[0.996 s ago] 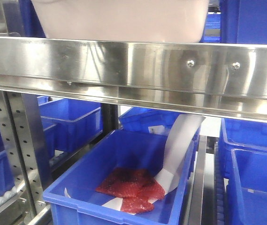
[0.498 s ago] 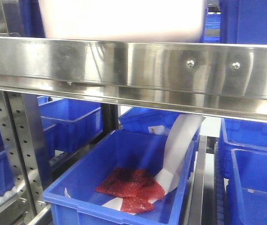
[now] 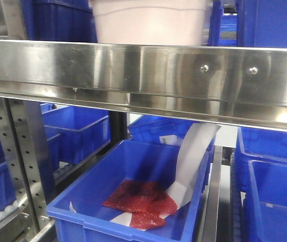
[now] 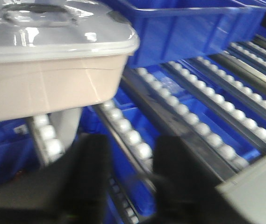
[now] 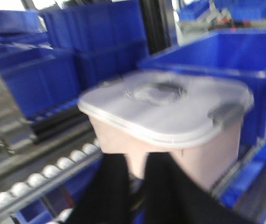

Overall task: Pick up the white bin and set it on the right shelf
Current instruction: 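Lower the bin with both grippers onto the upper roller shelf, then open both grippers and pull them back from the bin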

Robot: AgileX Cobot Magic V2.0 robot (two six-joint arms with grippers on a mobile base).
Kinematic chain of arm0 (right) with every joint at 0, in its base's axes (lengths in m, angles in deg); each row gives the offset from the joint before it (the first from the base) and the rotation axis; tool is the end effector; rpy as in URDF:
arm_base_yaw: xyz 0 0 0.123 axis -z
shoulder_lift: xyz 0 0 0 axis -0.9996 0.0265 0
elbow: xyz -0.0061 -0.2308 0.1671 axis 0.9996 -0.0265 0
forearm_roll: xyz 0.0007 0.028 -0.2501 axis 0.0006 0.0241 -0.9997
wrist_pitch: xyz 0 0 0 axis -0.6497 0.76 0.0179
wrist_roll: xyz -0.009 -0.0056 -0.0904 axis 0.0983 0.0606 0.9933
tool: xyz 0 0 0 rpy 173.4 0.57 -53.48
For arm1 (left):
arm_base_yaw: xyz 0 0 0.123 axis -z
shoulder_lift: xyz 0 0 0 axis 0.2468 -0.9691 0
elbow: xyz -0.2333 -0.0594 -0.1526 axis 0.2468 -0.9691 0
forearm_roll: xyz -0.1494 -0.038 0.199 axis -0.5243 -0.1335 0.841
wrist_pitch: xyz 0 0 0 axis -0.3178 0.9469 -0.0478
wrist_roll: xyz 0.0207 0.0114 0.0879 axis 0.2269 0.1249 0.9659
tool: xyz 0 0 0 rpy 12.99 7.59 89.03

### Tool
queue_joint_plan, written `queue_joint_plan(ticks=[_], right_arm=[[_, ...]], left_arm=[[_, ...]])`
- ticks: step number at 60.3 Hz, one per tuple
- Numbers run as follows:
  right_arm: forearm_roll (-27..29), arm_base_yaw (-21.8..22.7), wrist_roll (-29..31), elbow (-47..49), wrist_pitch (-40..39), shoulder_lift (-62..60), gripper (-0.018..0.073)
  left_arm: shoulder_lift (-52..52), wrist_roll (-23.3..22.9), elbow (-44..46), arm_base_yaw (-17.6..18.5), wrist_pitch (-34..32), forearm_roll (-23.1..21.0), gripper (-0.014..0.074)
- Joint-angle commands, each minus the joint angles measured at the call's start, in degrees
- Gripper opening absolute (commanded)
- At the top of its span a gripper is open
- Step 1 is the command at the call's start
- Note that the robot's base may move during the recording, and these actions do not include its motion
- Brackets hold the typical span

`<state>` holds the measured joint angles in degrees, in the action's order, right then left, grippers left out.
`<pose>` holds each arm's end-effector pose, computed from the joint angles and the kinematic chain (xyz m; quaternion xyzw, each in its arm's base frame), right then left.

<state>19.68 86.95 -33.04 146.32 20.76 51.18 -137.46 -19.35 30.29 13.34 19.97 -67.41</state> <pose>0.3124 0.0483 0.4507 -0.0851 0.7294 0.2422 0.6340 0.3552 -0.0685 0.4585 0.3108 0.7471 -0.3434 0.4768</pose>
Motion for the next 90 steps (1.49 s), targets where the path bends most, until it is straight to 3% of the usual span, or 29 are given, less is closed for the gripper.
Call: queue_joint_plan(ticks=[1,3,8,22,28,32,41,51,62,76,90], right_arm=[[1.5,0.7,0.7,1.5,1.2,-4.7,0.002],[1.5,0.8,0.7,0.6,1.7,-5.9,0.0036],[1.3,0.8,0.7,-3.4,1.6,-8.9,0.0037],[-2.0,0.8,0.7,-24.1,-8.3,-20.9,0.0037],[-3.4,0.8,0.7,-34.0,-14.7,-27.0,0.0037],[-3.7,0.8,0.7,-39.5,-18.8,-31.2,0.0037],[-3.8,0.8,0.7,-50.7,-26.4,-41.3,0.0037],[-3.8,0.8,0.7,-57.8,-29.0,-52.7,0.0037],[-3.8,0.8,0.7,-59.5,-26.8,-60.8,0.0037],[-3.8,0.8,0.7,-59.5,-26.7,-61.6,0.0037],[-3.8,0.8,0.7,-59.5,-26.5,-61.5,0.0037]], left_arm=[[3.9,0.5,1.9,-0.1,1.3,-4.7,-0.0084],[4.2,0.5,1.9,-0.1,2.3,-4.7,-0.0138],[4.7,-1.2,1.9,-0.1,4.1,-2.6,-0.012],[6.3,-15.5,0.2,-0.1,4.4,18.9,-0.0118],[7.9,-19.1,-2.6,-0.1,3.7,23.4,-0.0118],[9.2,-19.1,-5.3,0.6,3.4,25.2,-0.0118],[12.6,-19.1,-14.0,2.7,-0.9,27.0,-0.0118],[17.8,-18.2,-26.6,4.2,-7.3,26.8,-0.0118],[30.9,-14.8,-44.2,4.6,-23.3,26.1,-0.0118],[52.4,-11.2,-64.9,4.6,-46.8,25.3,-0.0118],[66.0,-11.2,-77.4,4.6,-55.0,23.8,-0.0118]])
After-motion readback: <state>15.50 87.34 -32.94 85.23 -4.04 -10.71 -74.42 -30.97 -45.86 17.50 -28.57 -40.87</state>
